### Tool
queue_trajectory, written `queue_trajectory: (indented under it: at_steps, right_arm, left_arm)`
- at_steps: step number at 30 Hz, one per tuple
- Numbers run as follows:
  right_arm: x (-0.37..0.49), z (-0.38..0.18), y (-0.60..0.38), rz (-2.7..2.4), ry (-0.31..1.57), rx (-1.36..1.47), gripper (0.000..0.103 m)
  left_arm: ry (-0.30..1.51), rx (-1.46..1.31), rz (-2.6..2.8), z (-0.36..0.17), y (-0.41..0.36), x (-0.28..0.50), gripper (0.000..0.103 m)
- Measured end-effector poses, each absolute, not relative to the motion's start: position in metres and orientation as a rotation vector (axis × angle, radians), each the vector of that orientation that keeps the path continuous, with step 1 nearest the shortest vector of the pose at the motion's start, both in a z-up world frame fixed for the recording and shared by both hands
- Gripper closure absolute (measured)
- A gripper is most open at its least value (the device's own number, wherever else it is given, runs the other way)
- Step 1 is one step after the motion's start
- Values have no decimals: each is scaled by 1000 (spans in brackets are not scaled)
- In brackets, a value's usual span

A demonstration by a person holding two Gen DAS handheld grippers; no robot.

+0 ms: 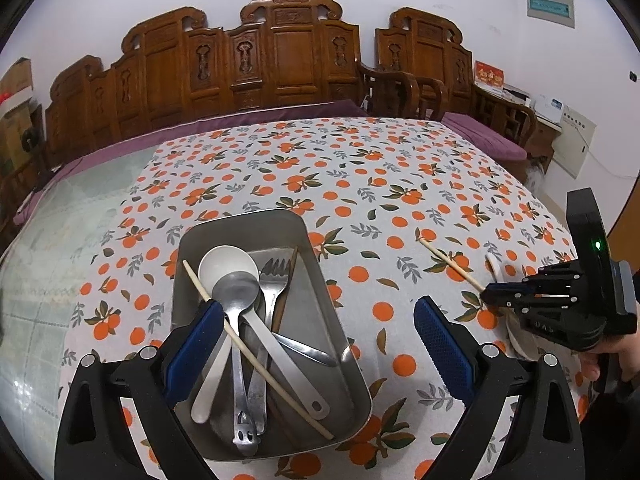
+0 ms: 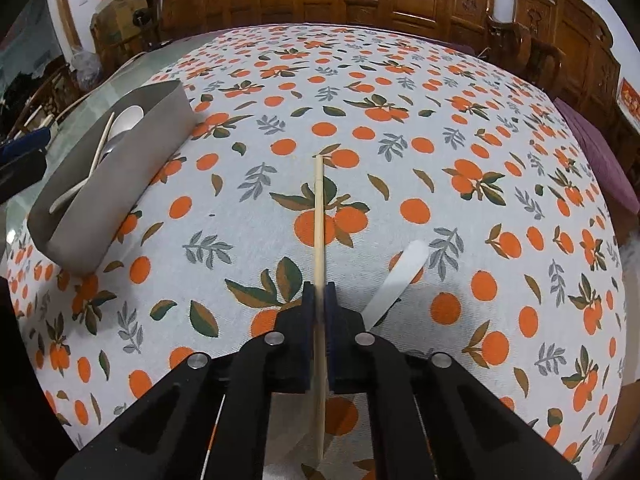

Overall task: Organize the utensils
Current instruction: 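Grasp another wooden chopstick from the cloth with the right gripper, then grasp the white plastic spoon with the left gripper while the right gripper holds the chopstick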

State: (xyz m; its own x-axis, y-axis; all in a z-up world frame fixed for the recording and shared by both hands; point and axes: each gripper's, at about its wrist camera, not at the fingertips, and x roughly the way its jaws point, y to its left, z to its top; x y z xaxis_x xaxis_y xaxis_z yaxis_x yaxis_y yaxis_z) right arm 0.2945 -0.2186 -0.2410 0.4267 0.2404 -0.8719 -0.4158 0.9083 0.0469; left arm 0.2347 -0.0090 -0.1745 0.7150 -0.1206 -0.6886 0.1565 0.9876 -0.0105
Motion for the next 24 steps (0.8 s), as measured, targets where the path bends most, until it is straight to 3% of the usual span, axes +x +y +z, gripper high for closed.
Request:
queue_trajectory:
  at_steps: [24]
  right_arm:
    - [303,-220,-296,222,961,-73,97]
  left_arm:
    - [781,109,-240,-179,-75,210,11]
